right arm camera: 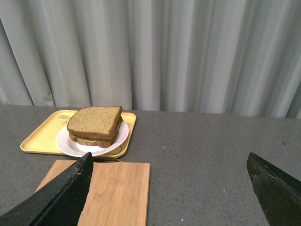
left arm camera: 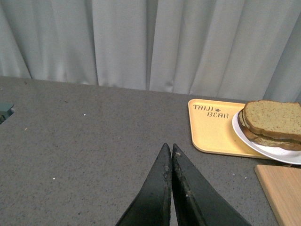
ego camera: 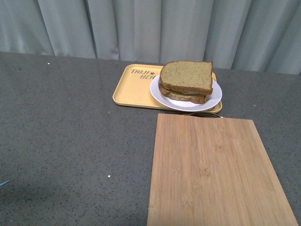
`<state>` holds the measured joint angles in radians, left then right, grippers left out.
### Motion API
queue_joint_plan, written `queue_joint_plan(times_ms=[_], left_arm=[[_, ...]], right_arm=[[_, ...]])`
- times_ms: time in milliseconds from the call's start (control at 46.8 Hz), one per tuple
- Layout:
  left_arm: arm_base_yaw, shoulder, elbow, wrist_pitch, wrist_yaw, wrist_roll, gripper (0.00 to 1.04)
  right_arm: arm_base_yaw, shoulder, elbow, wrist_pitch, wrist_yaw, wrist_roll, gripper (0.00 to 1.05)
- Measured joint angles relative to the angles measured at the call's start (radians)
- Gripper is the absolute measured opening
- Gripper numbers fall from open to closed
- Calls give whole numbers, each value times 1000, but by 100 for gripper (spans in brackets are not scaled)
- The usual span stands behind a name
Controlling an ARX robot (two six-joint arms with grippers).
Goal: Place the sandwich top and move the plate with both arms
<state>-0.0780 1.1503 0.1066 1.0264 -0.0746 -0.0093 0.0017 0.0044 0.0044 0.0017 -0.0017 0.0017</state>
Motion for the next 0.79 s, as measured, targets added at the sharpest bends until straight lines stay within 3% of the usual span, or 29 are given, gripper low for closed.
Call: queue_joint_plan(times_ms=[86, 193, 791], left_arm=[[44, -59, -22, -39, 61, 2, 4], [76, -151, -45, -102, 68, 2, 4], [76, -573, -89, -459, 75, 2, 4]], right_arm=[[0, 0, 0, 0, -1, 0, 95], [0, 0, 0, 0, 0, 0, 95], [0, 0, 0, 0, 0, 0, 95]])
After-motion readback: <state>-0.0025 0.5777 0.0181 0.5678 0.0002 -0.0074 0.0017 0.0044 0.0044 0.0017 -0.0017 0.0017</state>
